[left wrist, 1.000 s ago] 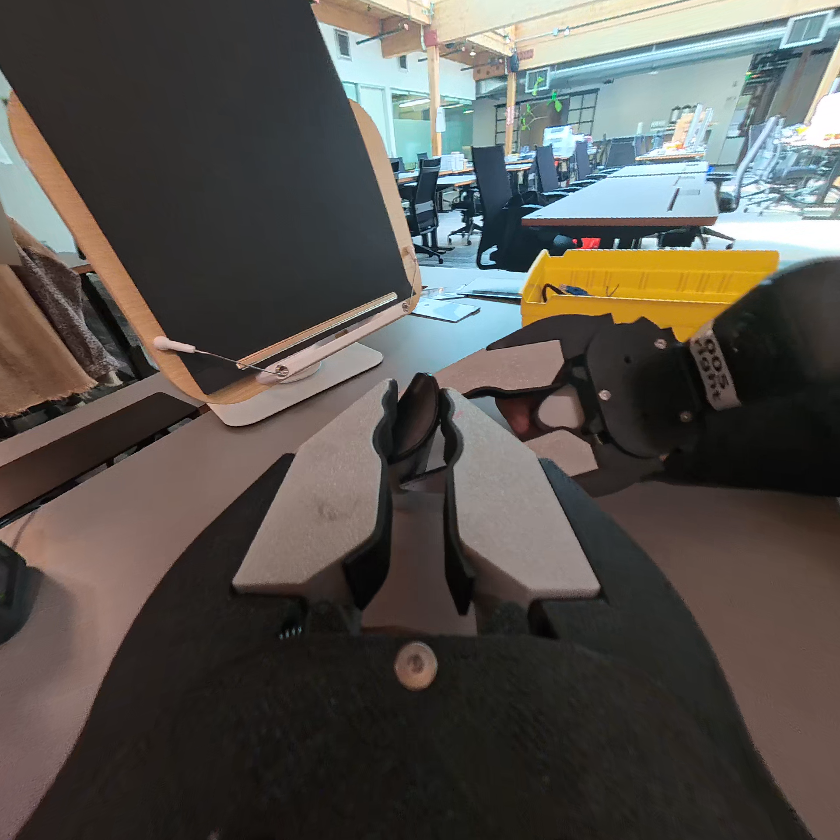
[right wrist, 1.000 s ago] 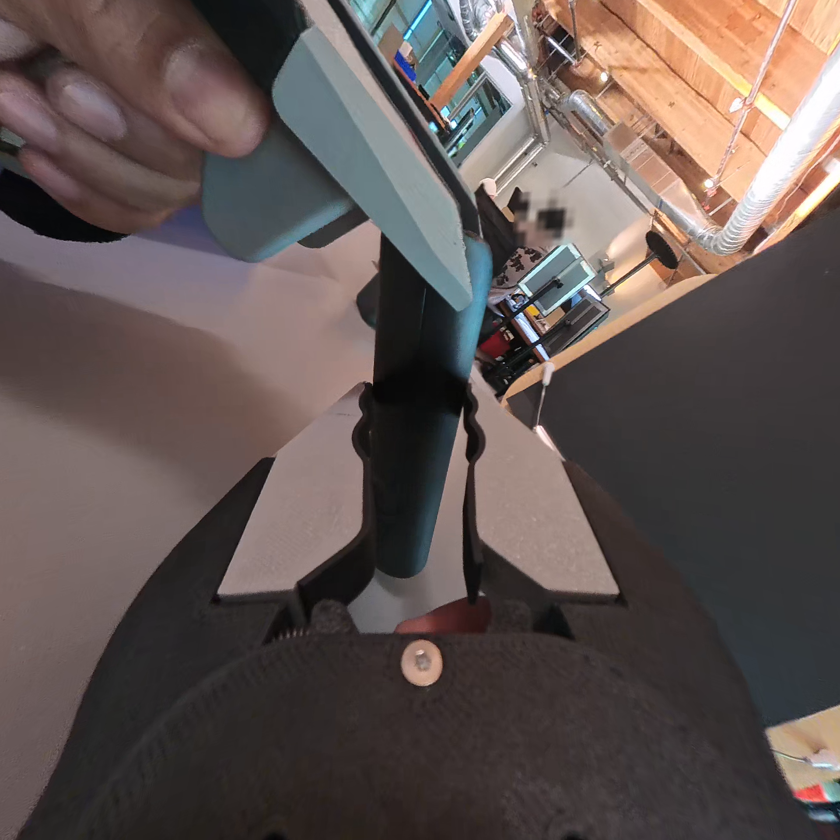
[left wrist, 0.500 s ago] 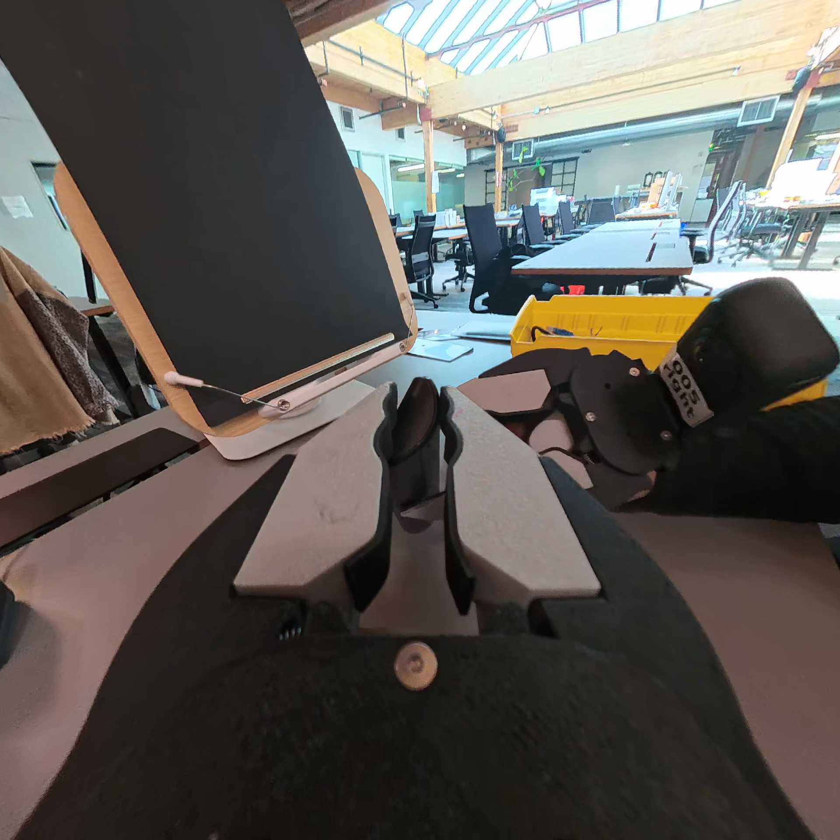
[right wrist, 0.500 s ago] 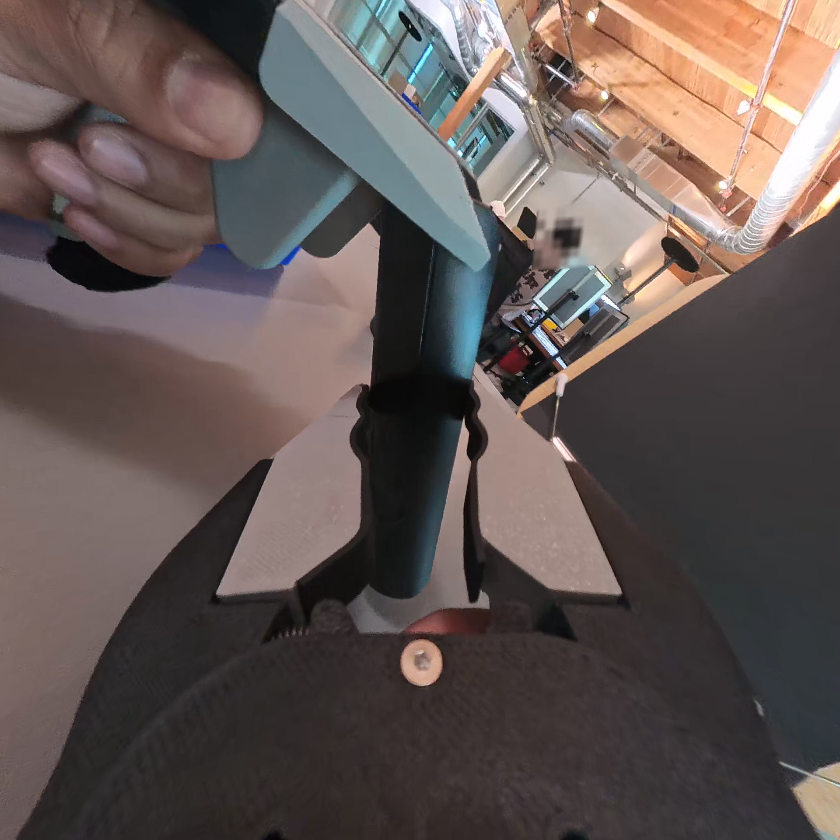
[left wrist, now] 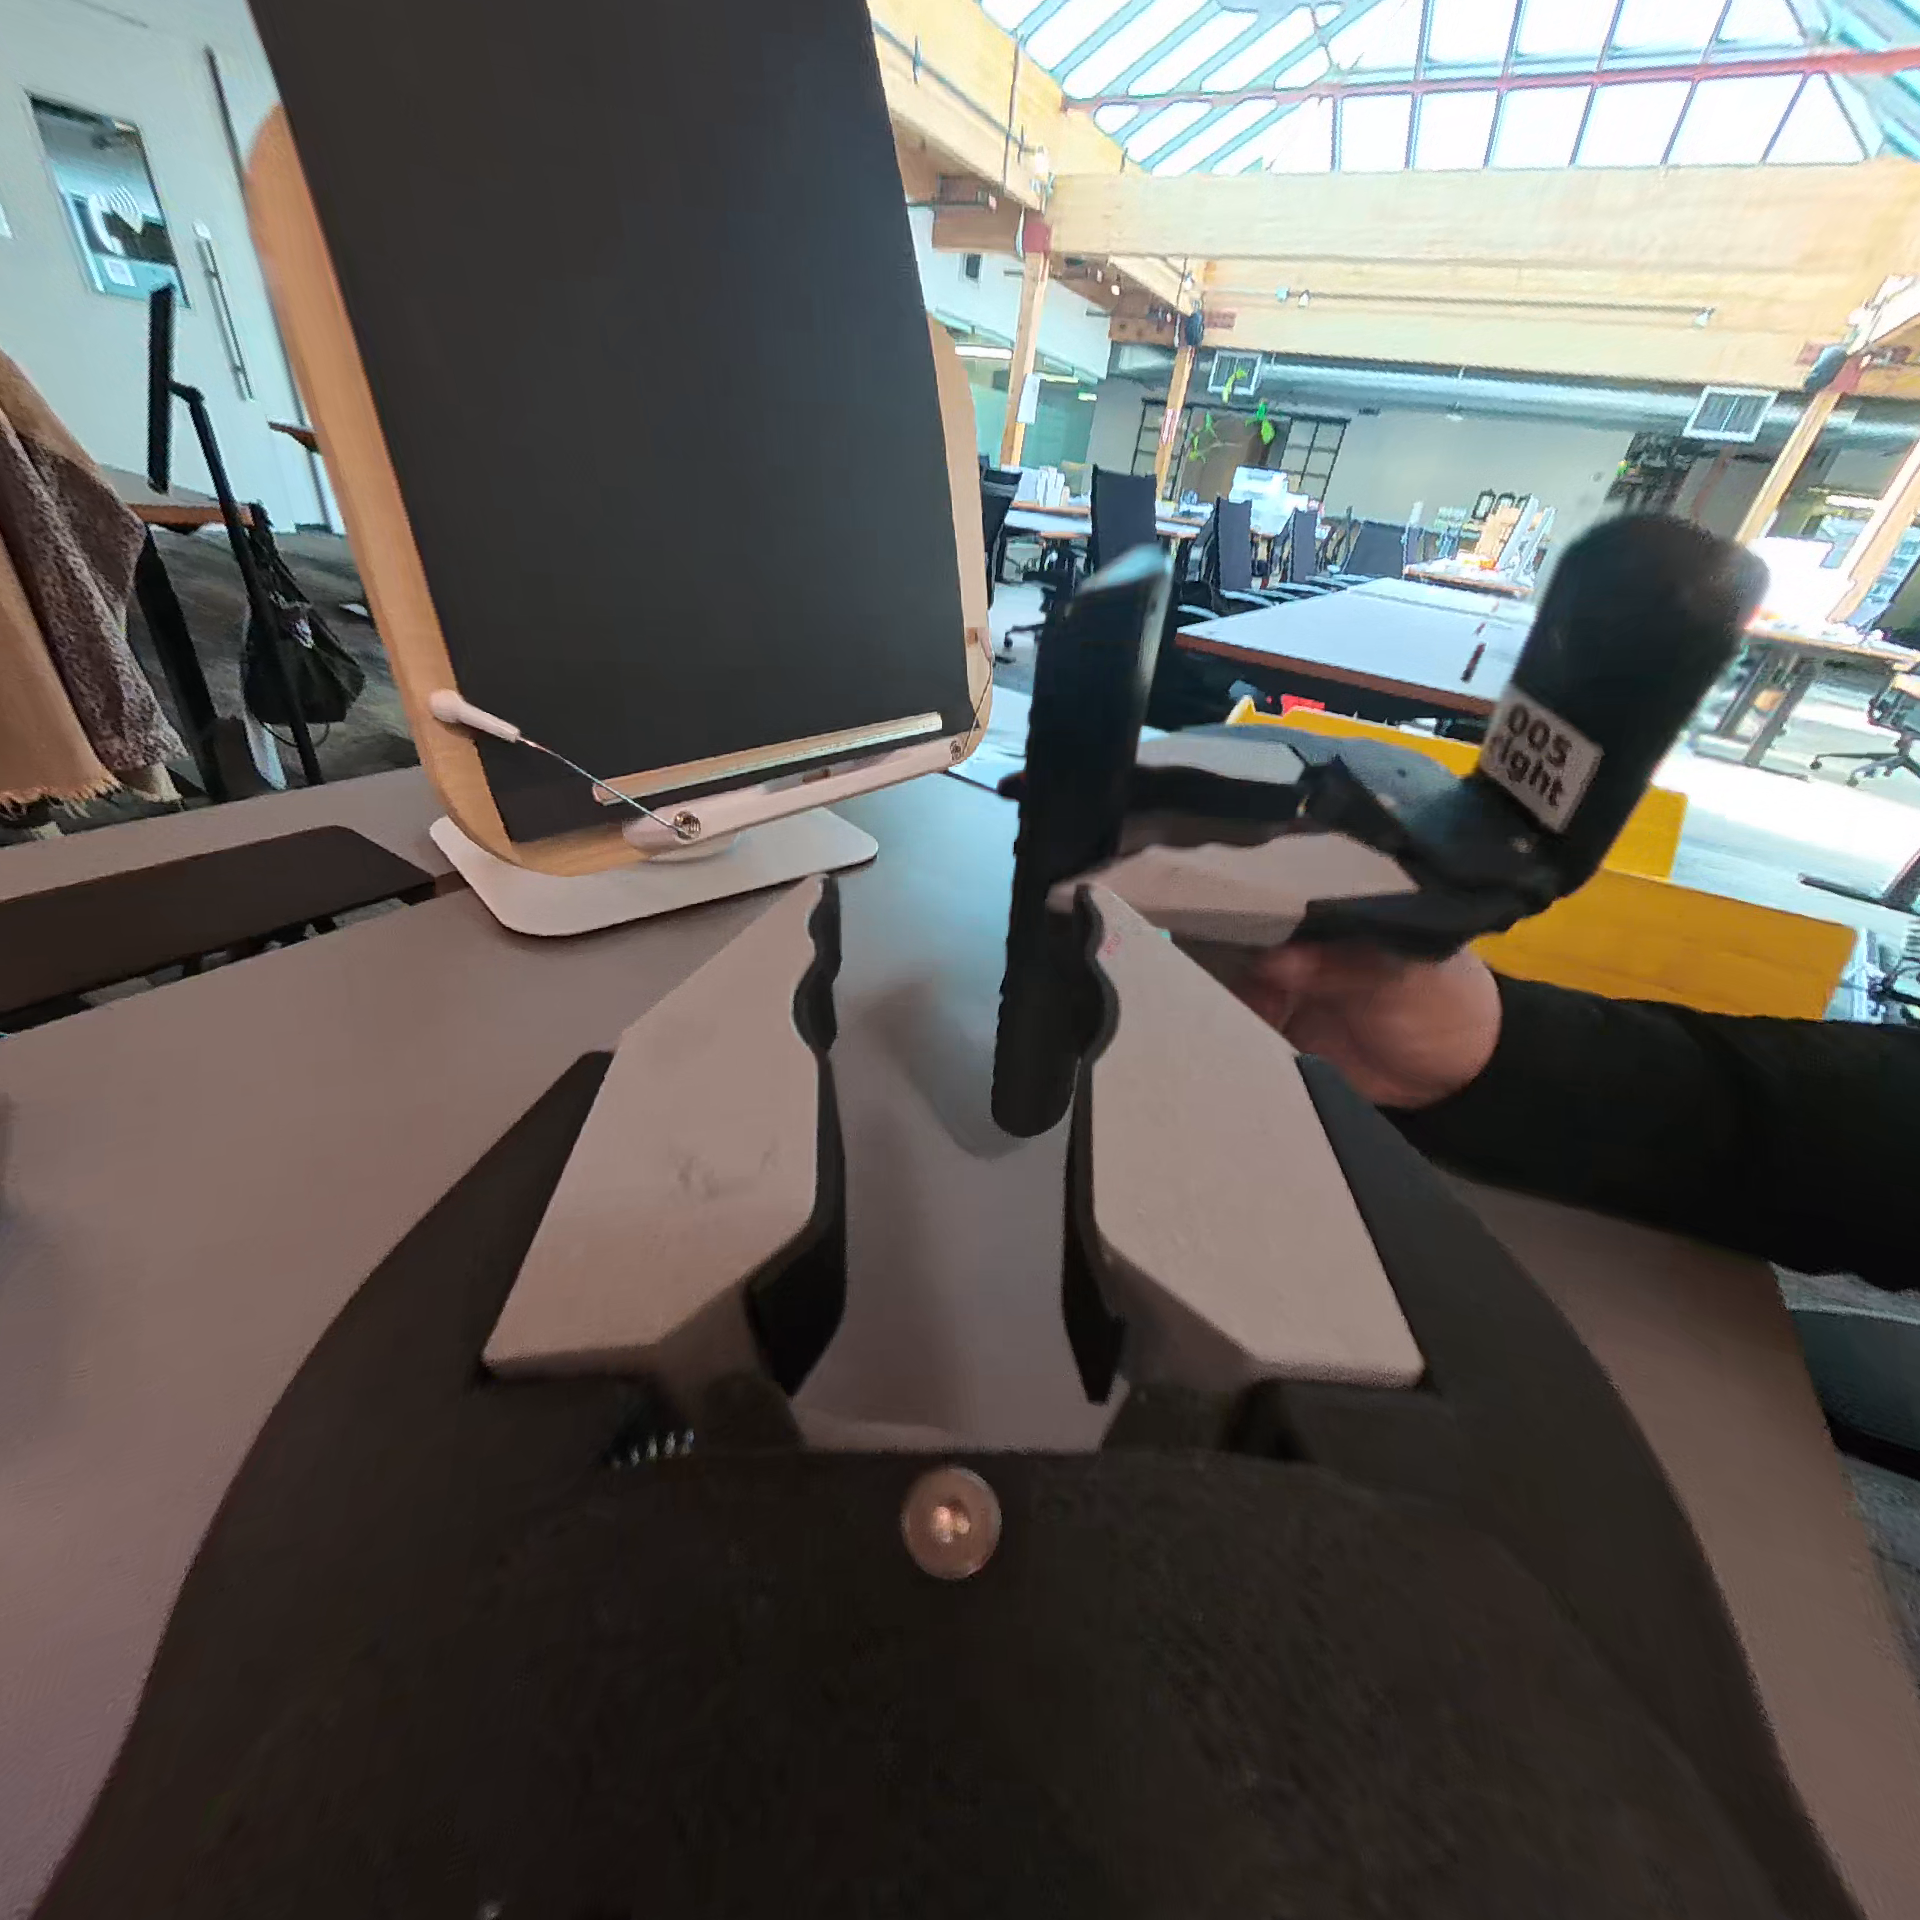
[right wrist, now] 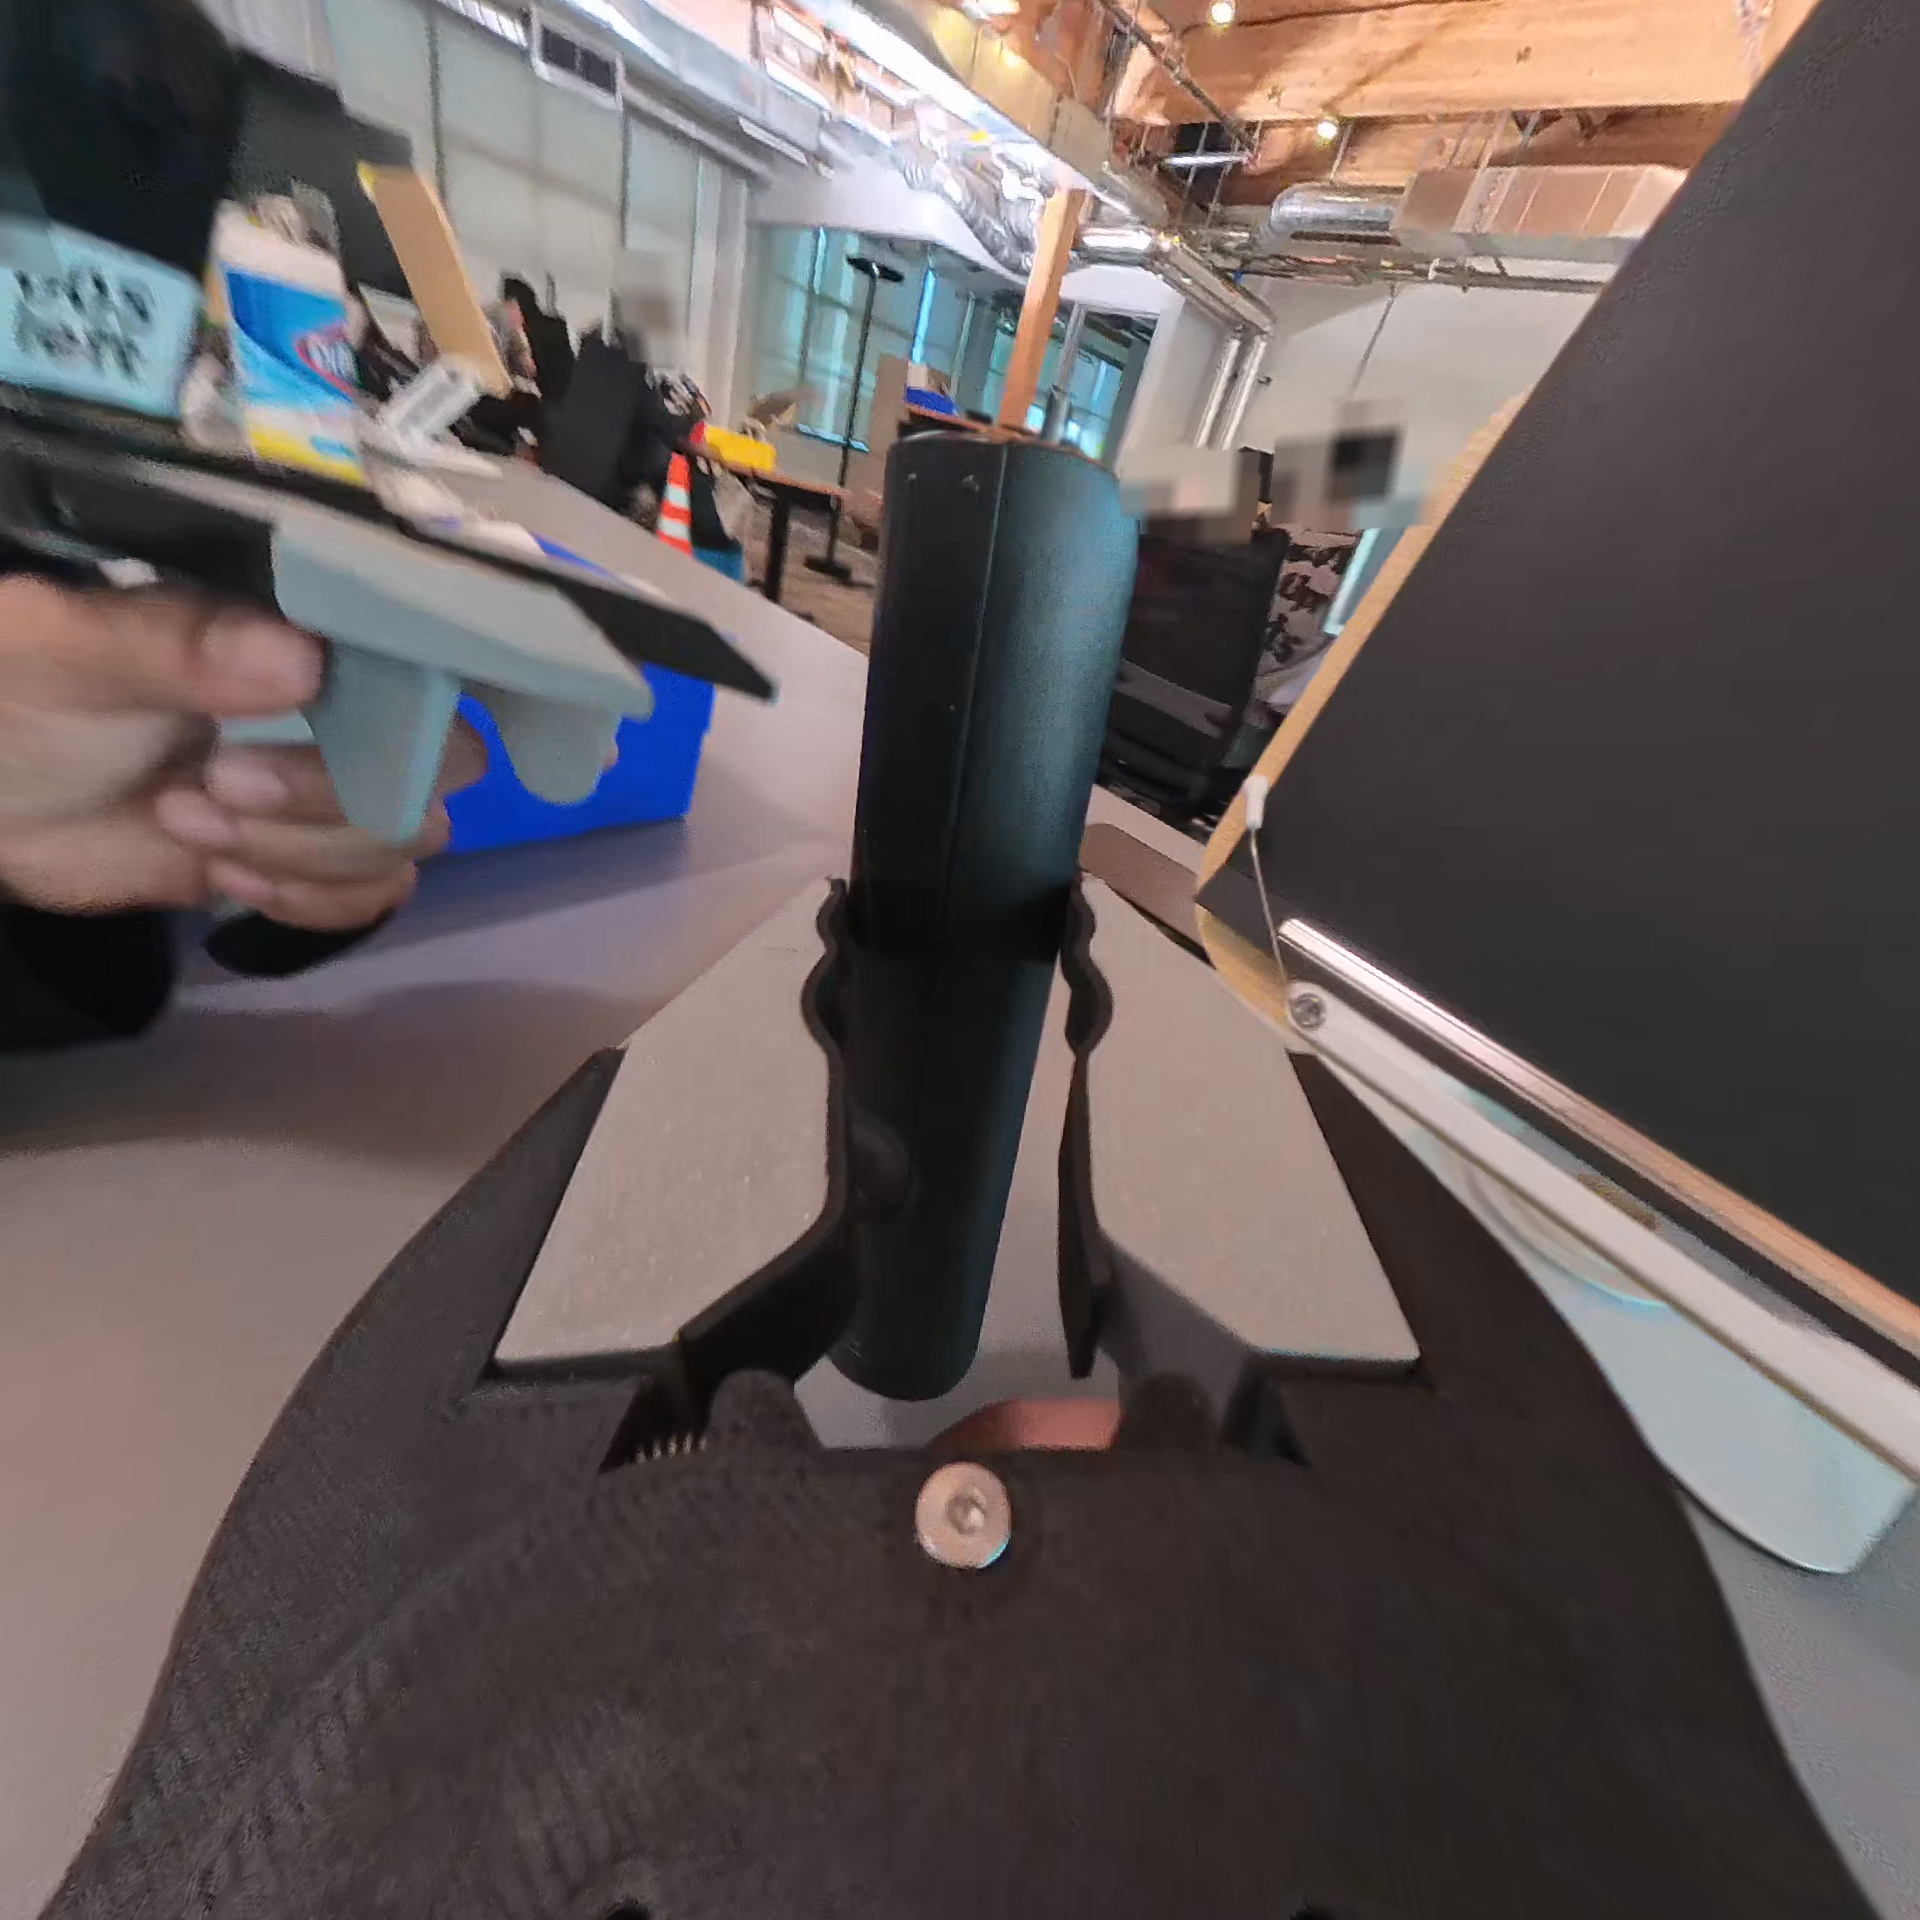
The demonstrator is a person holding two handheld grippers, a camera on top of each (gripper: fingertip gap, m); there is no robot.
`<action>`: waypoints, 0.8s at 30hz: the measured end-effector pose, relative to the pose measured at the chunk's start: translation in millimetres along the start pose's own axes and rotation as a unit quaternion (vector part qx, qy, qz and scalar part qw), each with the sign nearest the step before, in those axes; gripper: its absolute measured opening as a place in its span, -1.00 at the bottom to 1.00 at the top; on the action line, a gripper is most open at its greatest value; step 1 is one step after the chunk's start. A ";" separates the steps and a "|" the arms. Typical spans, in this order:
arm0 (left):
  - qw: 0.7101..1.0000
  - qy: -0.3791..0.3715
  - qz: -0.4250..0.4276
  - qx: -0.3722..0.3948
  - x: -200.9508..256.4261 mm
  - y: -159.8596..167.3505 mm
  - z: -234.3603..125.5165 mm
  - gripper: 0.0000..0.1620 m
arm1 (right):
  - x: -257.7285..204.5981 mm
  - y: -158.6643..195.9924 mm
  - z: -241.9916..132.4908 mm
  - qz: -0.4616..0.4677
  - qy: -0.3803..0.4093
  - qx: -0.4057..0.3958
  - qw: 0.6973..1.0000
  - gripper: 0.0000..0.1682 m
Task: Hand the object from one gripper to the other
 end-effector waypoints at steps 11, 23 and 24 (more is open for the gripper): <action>0.991 0.084 -0.006 -0.107 24.8 34.0 21.5 -0.12 | -12.3 -23.3 -10.9 0.151 -0.162 0.101 0.970 -0.55; 0.978 0.105 0.114 -0.143 44.0 43.9 24.7 -0.75 | -23.6 -19.7 -10.1 0.158 -0.218 0.104 0.957 -0.59; 0.978 0.093 0.124 -0.139 42.2 43.0 24.6 -0.76 | -22.0 -19.8 -10.5 0.161 -0.214 0.107 0.957 -0.59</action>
Point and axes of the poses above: each gripper's, where its closed fingertips meet, z out along the fingers, y out of its underside, x = y × z across the jaws, the point moved 6 cm from there along -z, back along the fingers, and after that the axes turned 1 degree about -y, right-handed, at the moved point
